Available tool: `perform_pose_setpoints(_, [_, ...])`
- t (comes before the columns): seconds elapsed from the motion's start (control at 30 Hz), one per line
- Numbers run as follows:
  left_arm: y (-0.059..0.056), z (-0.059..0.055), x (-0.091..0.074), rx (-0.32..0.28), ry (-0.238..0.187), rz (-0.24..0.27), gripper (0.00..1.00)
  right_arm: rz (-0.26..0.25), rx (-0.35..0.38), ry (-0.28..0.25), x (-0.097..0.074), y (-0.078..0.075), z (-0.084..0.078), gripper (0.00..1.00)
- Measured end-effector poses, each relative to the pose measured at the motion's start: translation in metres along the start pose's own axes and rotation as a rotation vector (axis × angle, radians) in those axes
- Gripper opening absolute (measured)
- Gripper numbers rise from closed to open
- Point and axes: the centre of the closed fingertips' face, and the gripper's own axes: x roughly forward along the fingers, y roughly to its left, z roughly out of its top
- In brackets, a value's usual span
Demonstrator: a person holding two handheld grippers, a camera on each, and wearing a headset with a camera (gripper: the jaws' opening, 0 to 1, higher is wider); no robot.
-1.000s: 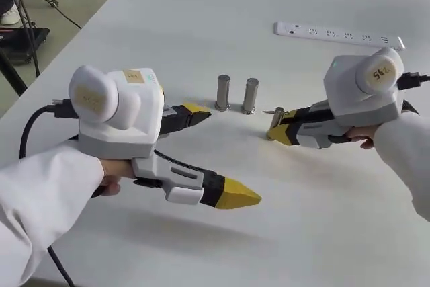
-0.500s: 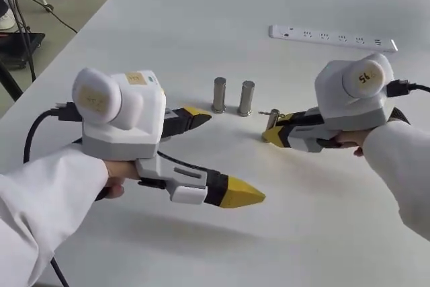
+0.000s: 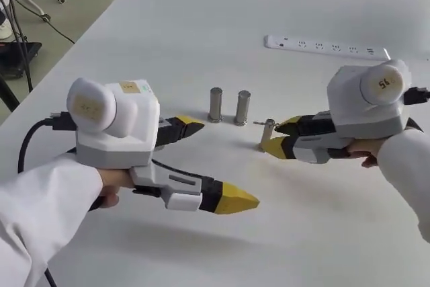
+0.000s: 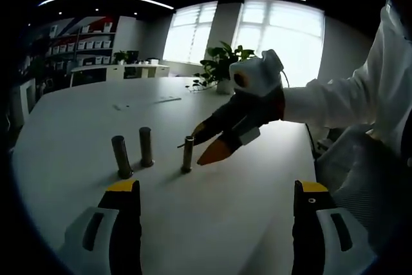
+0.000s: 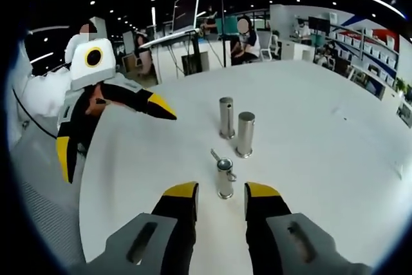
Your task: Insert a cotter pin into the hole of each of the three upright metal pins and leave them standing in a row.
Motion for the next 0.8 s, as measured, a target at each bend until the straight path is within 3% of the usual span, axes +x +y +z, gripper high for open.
perform_pose_setpoints(0.2, [-0.001, 0.010, -0.009, -0.009, -0.030, 0.009, 0.99, -0.004, 0.041, -0.062, -0.046, 0.003, 0.005, 0.36])
perform_pose_setpoints(0.37, [-0.001, 0.016, -0.014, -0.018, -0.052, 0.020, 0.99, 0.002, 0.079, -0.129, -0.077, 0.017, 0.008, 0.50])
perform_pose_setpoints(0.53, [-0.002, 0.013, -0.019, -0.011, -0.035, 0.029, 0.99, -0.016, 0.110, -0.190, -0.099, 0.028, 0.009, 0.62])
perform_pose_setpoints(0.63, [0.001, 0.002, -0.021, -0.020, 0.002, 0.039, 0.99, -0.027, 0.154, -0.233, -0.107, 0.033, 0.007, 0.72])
perform_pose_setpoints(0.8, [0.004, -0.009, -0.026, -0.049, 0.014, 0.055, 0.99, -0.043, 0.214, -0.274, -0.116, 0.043, -0.008, 0.81])
